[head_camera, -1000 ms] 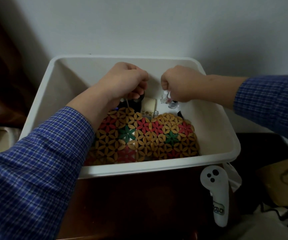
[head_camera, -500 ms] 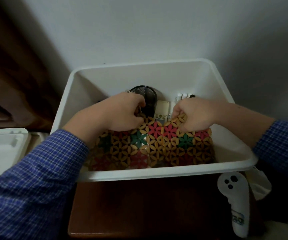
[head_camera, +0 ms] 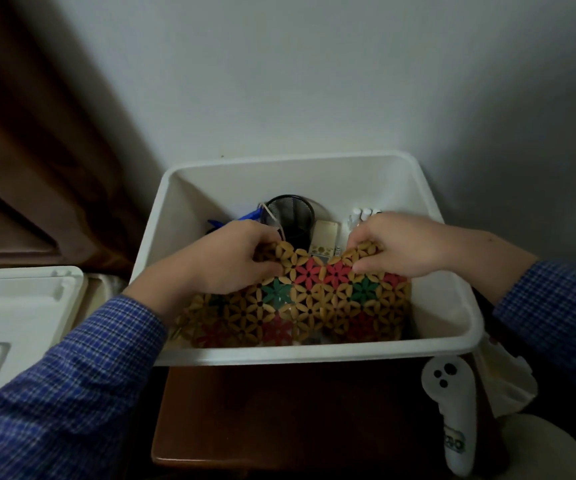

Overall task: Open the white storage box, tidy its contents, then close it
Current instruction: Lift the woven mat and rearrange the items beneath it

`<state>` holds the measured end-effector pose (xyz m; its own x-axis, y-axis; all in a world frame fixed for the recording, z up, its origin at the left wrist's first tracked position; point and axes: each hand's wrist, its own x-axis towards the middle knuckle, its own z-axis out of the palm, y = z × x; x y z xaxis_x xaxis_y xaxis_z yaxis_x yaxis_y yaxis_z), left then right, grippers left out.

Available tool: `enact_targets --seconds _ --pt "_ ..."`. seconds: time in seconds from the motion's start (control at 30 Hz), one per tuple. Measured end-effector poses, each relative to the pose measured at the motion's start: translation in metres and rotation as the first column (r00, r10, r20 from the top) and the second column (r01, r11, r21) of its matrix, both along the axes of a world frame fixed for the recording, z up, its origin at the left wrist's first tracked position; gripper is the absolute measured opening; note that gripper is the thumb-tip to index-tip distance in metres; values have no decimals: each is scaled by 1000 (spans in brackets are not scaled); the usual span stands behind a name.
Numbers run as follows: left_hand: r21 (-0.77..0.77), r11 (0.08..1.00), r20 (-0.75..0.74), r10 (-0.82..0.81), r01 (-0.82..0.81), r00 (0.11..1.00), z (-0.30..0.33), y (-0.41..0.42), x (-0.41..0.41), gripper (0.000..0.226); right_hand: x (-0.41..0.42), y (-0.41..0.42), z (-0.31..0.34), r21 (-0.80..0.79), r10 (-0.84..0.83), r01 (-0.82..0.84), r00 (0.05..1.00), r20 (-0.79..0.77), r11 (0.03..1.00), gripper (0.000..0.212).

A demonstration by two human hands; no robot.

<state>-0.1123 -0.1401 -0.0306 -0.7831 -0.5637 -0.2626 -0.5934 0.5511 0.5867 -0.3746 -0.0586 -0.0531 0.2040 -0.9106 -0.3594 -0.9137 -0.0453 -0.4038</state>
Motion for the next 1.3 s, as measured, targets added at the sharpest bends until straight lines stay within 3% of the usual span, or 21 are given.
enact_targets --seconds 0.1,0.3,0.47,0.57,0.7,0.83,0.93,1.07,1.2,1.3 --pt "32 992 -136 125 -122 983 10 7 10 2 0 2 8 -24 -10 12 996 84 1000 5" --pt "6 942 -347 317 -336 883 26 29 27 23 0 9 24 -114 -2 15 994 108 993 13" --pt "93 867 -447 476 -490 757 21 35 28 17 1 22 39 -211 53 -20 987 150 977 15" --pt "175 842 -567 510 -510 647 20 30 21 11 -9 27 63 -300 47 48 953 299 953 14" --pt "387 832 -649 552 -398 523 14 21 -1 38 -15 17 78 -263 -13 234 770 638 936 18" --pt "726 670 -542 696 -157 471 7 22 -18 34 2 1 60 -119 -188 407 638 747 906 19" --pt "834 548 -468 763 -60 446 4 14 -23 31 14 -14 39 -48 -337 595 519 785 802 19" --pt "877 475 -407 816 -76 410 0 7 -28 35 20 -21 27 235 -443 616 208 872 752 23" --pt "911 399 -312 832 -105 459 -7 8 -35 51 31 -21 12 208 -456 650 238 858 731 21" --pt "958 287 -272 869 27 415 -12 9 -38 61 35 -23 4 202 -462 698 204 863 687 21"
